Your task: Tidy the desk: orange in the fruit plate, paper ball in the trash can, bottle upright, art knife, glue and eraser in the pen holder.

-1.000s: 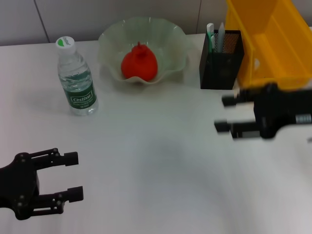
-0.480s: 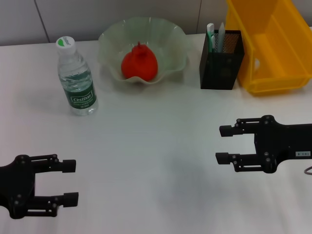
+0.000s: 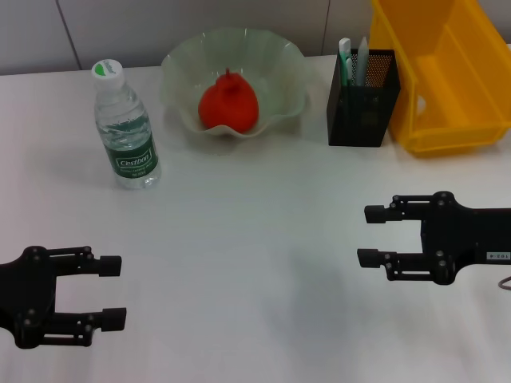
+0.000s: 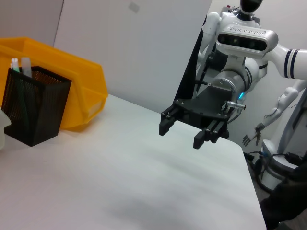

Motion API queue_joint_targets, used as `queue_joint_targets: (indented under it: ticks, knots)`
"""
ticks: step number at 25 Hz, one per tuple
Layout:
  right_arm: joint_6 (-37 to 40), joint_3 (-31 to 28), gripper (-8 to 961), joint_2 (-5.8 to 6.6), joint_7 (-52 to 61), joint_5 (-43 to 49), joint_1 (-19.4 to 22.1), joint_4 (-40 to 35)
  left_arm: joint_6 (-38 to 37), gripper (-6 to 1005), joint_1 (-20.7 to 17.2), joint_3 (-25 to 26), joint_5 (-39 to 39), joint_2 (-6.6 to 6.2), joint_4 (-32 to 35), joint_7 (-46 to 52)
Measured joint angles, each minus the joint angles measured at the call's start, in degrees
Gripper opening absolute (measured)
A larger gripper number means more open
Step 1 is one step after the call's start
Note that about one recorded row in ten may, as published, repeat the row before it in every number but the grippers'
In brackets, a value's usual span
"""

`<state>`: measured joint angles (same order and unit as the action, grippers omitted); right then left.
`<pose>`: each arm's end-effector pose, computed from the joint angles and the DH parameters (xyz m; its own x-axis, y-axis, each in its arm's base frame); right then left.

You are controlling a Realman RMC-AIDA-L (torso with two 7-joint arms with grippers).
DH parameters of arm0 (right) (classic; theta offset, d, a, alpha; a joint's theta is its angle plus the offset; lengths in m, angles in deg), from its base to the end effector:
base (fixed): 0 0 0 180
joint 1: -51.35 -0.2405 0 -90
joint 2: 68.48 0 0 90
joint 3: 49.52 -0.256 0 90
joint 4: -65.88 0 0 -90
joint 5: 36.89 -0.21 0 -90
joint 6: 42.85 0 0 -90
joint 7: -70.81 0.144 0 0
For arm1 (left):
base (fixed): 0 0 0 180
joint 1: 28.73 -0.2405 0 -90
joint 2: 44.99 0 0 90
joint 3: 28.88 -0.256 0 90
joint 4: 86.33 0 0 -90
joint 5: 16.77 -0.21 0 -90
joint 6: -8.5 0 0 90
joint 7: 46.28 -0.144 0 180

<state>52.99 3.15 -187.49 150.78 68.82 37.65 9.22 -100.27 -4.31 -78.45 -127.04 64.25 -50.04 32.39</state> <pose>0.2786 0.2701 0.0279 0.8496 -0.2587 -0.4596 -0.3705 -0.9130 -0.1709 -0.2870 0.2705 0.0475 0.8252 0.3675 0.4289 0.3511 -0.9286 0.1201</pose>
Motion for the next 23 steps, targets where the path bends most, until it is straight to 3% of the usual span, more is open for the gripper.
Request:
queue_joint_targets:
  ticks: [23]
  knots:
    - [0.0,-1.4,660,0.14,-1.4,0.1,-2.9,5.8,3.4,778,0.5,0.2,-1.4,0.42,-0.3,3.1]
